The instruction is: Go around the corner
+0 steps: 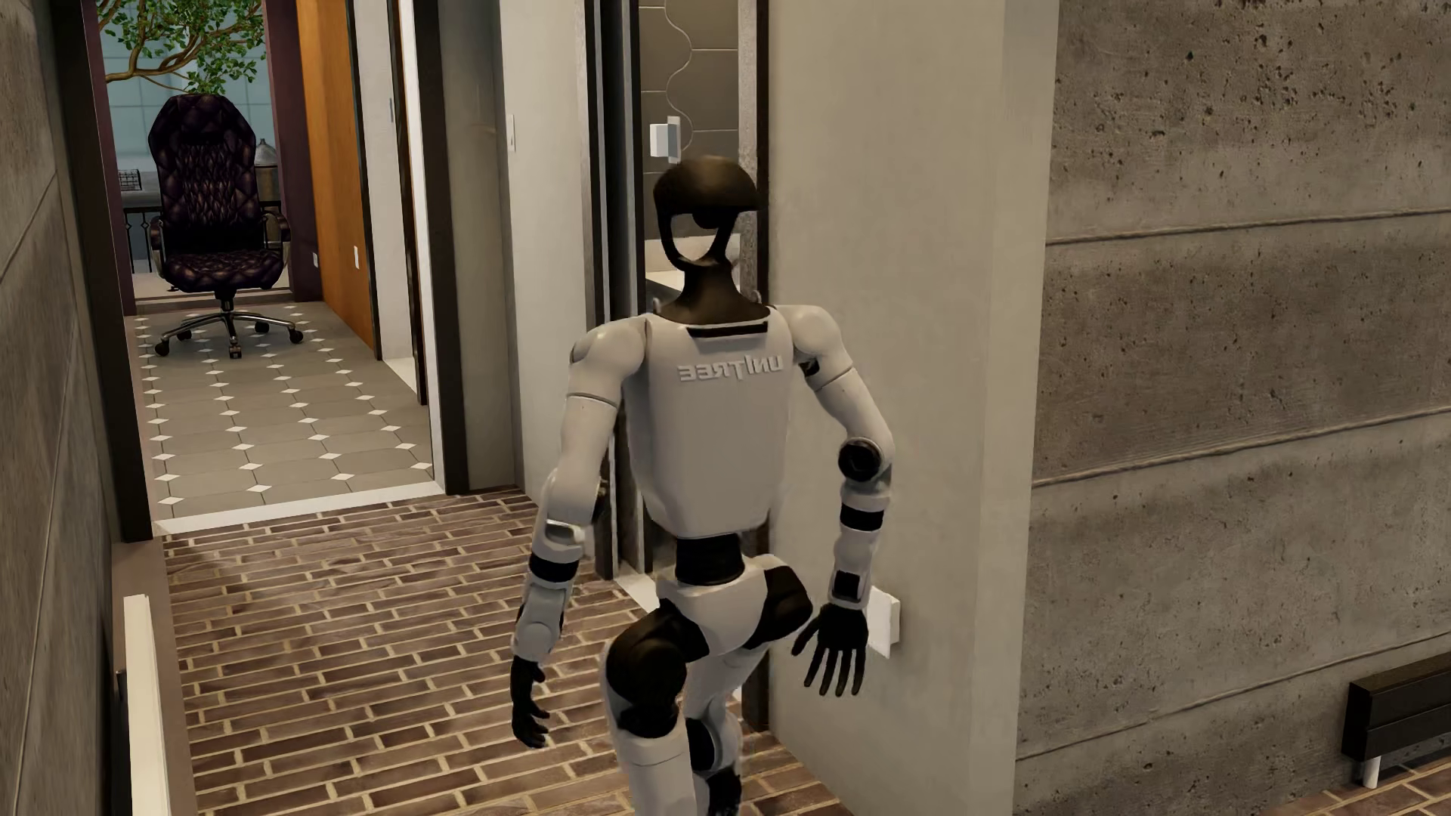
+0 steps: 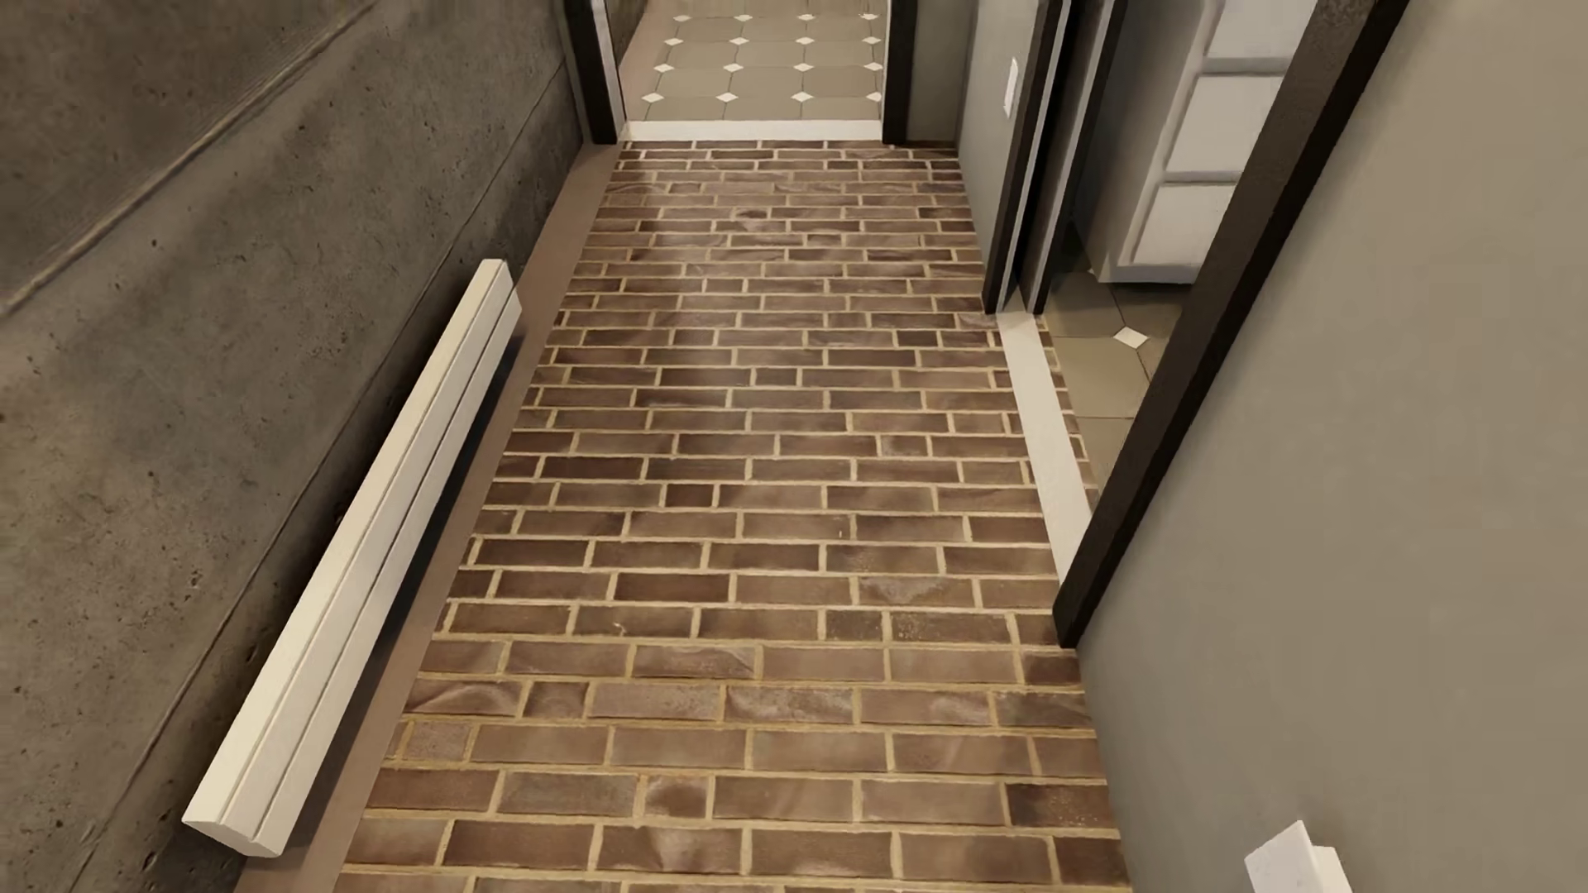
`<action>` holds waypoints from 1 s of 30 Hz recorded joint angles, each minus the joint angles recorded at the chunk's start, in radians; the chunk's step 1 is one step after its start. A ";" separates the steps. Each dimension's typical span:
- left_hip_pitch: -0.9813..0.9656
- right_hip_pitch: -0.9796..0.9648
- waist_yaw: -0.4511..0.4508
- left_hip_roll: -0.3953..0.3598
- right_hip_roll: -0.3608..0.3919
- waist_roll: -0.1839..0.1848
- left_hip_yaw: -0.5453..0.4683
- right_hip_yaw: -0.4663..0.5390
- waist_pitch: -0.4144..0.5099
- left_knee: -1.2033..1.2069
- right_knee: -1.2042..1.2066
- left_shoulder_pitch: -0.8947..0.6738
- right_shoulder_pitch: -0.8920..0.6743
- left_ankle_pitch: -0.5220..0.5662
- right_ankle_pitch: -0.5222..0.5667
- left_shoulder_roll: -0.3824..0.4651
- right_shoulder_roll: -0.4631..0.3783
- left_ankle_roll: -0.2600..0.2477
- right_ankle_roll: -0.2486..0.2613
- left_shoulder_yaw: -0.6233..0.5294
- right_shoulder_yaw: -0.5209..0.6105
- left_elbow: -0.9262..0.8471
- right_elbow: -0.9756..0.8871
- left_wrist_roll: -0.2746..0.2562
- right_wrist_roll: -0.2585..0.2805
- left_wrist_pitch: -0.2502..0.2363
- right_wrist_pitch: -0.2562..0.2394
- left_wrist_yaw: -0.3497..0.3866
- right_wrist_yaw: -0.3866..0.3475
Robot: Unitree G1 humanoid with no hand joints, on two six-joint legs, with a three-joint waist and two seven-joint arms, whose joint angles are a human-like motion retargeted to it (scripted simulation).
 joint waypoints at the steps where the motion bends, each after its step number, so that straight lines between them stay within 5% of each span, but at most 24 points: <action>1: -0.028 0.022 0.014 0.041 0.015 0.027 0.000 0.000 -0.019 0.084 0.025 0.030 0.015 0.113 -0.025 -0.011 -0.010 0.000 0.000 -0.025 0.059 0.021 0.047 0.000 0.000 0.000 0.000 0.000 0.000; 3: -0.285 0.084 0.086 0.152 0.058 0.078 0.000 0.000 -0.069 0.436 0.002 0.045 0.001 0.357 -0.129 -0.019 -0.029 0.000 0.000 -0.114 0.215 0.079 0.109 0.000 0.000 0.000 0.000 0.000 0.000; 6: -0.535 0.329 0.205 0.162 0.061 0.043 0.000 0.000 -0.026 0.758 -0.060 0.067 -0.104 0.087 -0.346 -0.016 -0.050 0.000 0.000 -0.233 0.353 0.143 0.122 0.000 0.000 0.000 0.000 0.000 0.000; 9: -0.624 0.593 0.263 0.089 -0.005 -0.020 0.000 0.000 0.043 0.522 -0.081 0.088 -0.149 -0.065 -0.555 -0.026 -0.072 0.000 0.000 -0.371 0.046 0.206 0.009 0.000 0.000 0.000 0.000 0.000 0.000; 12: -0.646 0.705 0.284 0.050 -0.022 -0.037 0.000 0.000 0.062 0.050 -0.089 0.080 -0.204 0.172 -0.575 -0.040 -0.080 0.000 0.000 -0.363 -0.220 0.179 -0.170 0.000 0.000 0.000 0.000 0.000 0.000; 15: -0.636 0.832 0.278 0.039 -0.053 -0.055 0.000 0.000 0.077 -0.019 -0.099 0.060 -0.213 0.180 -0.535 -0.028 -0.081 0.000 0.000 -0.287 -0.271 0.127 -0.284 0.000 0.000 0.000 0.000 0.000 0.000; 17: -0.639 0.873 0.294 0.017 -0.101 -0.090 0.000 0.000 0.060 0.086 -0.096 0.024 -0.165 0.203 -0.395 -0.009 -0.055 0.000 0.000 -0.243 -0.234 0.140 -0.252 0.000 0.000 0.000 0.000 0.000 0.000; 20: -0.538 0.577 0.292 -0.015 -0.140 -0.129 0.000 0.000 0.021 0.081 0.315 -0.043 -0.148 0.075 -0.023 0.012 -0.003 0.000 0.000 -0.131 0.019 0.157 -0.052 0.000 0.000 0.000 0.000 0.000 0.000; 22: -0.464 0.321 0.189 -0.033 -0.120 -0.122 0.000 0.000 0.014 0.027 0.601 -0.079 -0.112 0.042 -0.014 0.025 -0.010 0.000 0.000 -0.080 0.113 0.101 -0.022 0.000 0.000 0.000 0.000 0.000 0.000; 24: -0.328 0.171 0.112 -0.029 -0.091 -0.097 0.000 0.000 0.014 -0.052 0.559 -0.102 -0.031 0.060 -0.030 0.036 -0.025 0.000 0.000 -0.015 0.142 0.038 -0.021 0.000 0.000 0.000 0.000 0.000 0.000; 27: -0.212 0.100 0.056 -0.036 -0.051 -0.098 0.000 0.000 0.058 -0.050 0.143 -0.111 0.014 -0.011 0.063 0.044 -0.013 0.000 0.000 0.120 0.243 -0.063 0.029 0.000 0.000 0.000 0.000 0.000 0.000; 28: -0.160 0.103 0.059 -0.046 -0.047 -0.101 0.000 0.000 0.066 -0.058 0.019 -0.105 0.019 -0.037 0.014 0.045 -0.009 0.000 0.000 0.126 0.273 -0.082 0.039 0.000 0.000 0.000 0.000 0.000 0.000; 30: -0.075 0.097 0.056 -0.060 -0.058 -0.096 0.000 0.000 0.059 -0.065 -0.068 -0.076 0.036 -0.080 -0.309 0.038 -0.009 0.000 0.000 0.075 0.252 -0.078 0.029 0.000 0.000 0.000 0.000 0.000 0.000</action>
